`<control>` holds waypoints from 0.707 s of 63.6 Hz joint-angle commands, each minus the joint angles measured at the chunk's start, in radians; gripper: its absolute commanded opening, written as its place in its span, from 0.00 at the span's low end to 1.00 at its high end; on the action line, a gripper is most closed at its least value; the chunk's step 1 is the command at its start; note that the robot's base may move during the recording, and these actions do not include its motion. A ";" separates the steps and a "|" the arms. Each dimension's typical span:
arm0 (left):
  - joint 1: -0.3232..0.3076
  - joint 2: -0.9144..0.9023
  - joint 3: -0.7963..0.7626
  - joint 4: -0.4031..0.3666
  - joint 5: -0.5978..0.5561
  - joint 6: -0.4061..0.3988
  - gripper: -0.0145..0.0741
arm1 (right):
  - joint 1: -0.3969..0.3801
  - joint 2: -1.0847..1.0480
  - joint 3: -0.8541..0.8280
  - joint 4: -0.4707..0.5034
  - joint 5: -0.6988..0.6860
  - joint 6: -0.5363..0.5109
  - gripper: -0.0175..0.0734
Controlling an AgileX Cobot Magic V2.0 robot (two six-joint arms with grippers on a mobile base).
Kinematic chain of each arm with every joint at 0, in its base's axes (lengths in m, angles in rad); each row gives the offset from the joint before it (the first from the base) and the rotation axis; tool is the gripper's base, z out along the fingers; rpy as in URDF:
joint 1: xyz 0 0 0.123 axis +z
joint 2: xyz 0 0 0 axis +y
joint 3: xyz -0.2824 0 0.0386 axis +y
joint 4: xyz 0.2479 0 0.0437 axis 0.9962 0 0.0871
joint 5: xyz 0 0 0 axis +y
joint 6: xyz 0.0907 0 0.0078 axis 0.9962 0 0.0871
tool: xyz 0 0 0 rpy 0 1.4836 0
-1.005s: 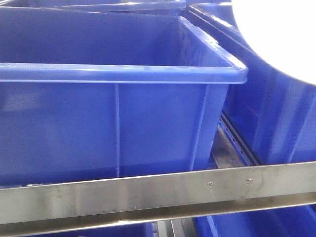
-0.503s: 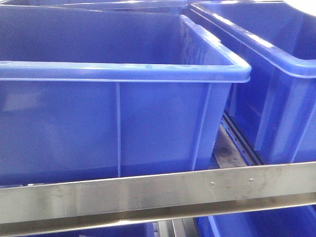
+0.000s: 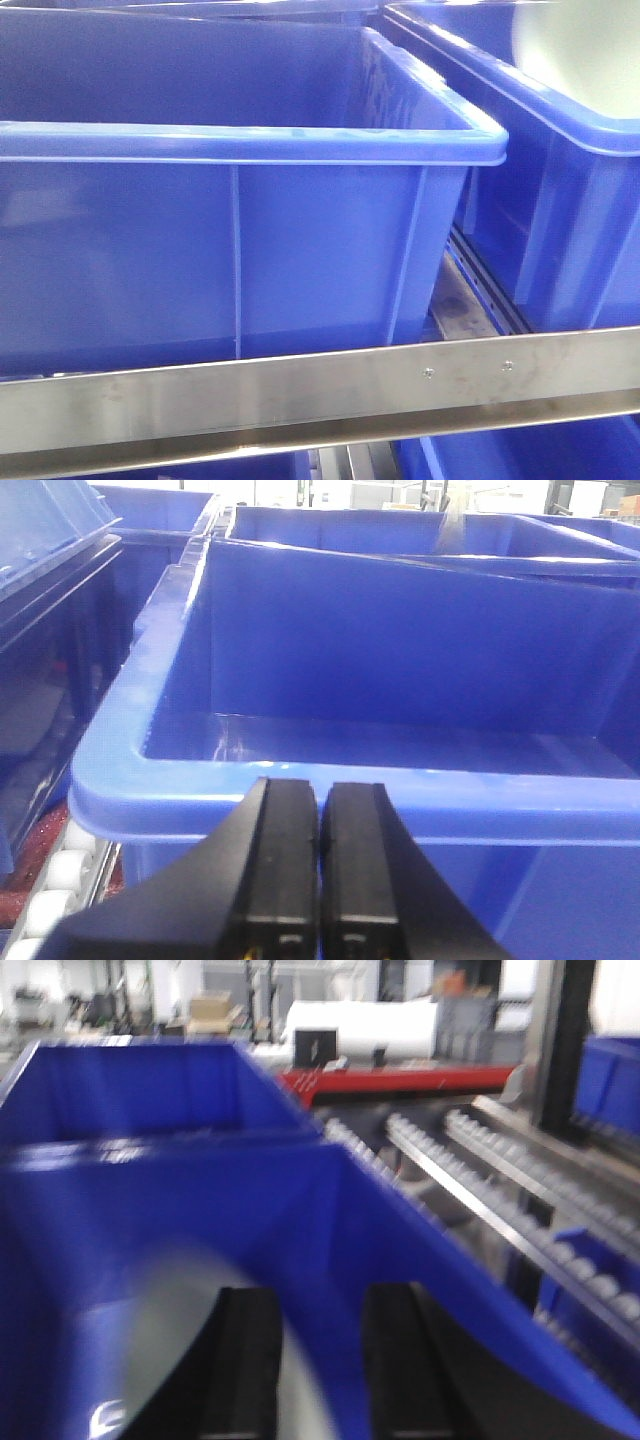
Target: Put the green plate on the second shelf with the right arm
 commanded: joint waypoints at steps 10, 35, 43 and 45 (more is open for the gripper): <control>0.000 -0.017 0.041 -0.003 -0.075 -0.004 0.31 | -0.006 -0.140 -0.037 -0.035 0.131 -0.004 0.40; 0.000 -0.017 0.041 -0.003 -0.075 -0.004 0.31 | -0.006 -0.640 -0.010 -0.035 0.688 -0.005 0.22; 0.000 -0.017 0.041 -0.003 -0.075 -0.004 0.31 | -0.006 -0.805 0.064 -0.063 0.749 -0.005 0.22; 0.000 -0.017 0.041 -0.003 -0.075 -0.004 0.31 | -0.006 -0.842 0.090 -0.073 0.759 -0.005 0.22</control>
